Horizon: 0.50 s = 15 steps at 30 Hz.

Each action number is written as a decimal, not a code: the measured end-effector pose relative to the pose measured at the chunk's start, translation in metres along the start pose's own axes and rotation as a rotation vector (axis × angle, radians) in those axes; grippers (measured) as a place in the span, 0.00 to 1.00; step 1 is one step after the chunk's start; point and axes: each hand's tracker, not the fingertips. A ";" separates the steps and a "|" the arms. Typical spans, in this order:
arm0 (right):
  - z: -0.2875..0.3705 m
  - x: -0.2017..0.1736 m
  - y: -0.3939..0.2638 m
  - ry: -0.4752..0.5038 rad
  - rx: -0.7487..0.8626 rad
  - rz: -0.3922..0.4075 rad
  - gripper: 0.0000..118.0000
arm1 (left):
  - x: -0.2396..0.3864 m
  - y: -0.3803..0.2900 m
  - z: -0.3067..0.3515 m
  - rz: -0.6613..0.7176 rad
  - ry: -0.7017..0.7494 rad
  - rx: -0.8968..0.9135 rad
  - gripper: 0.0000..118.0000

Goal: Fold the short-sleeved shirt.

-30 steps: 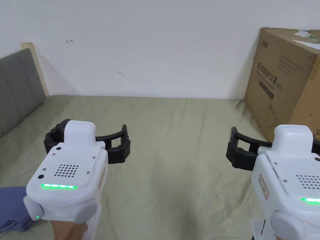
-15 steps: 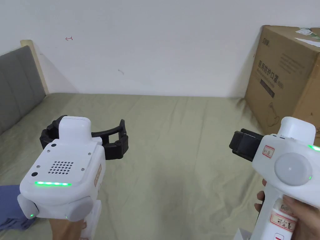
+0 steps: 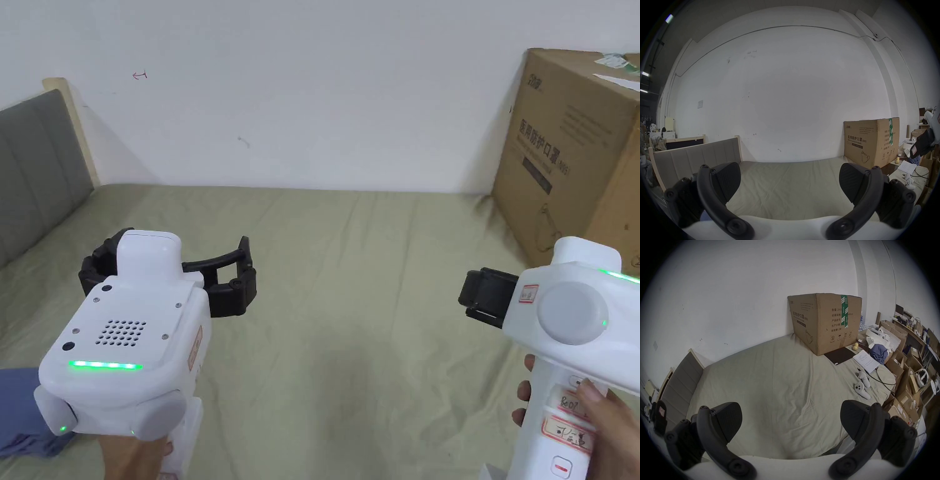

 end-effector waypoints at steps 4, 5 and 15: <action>0.001 0.000 -0.004 0.032 0.027 -0.001 1.00 | 0.000 -0.001 -0.001 0.001 -0.002 -0.004 1.00; 0.001 0.000 -0.003 0.034 0.034 0.003 1.00 | 0.000 -0.002 -0.001 -0.001 -0.002 -0.005 1.00; -0.005 0.000 -0.005 0.050 0.077 0.020 0.97 | -0.001 -0.003 -0.002 -0.003 0.001 -0.007 1.00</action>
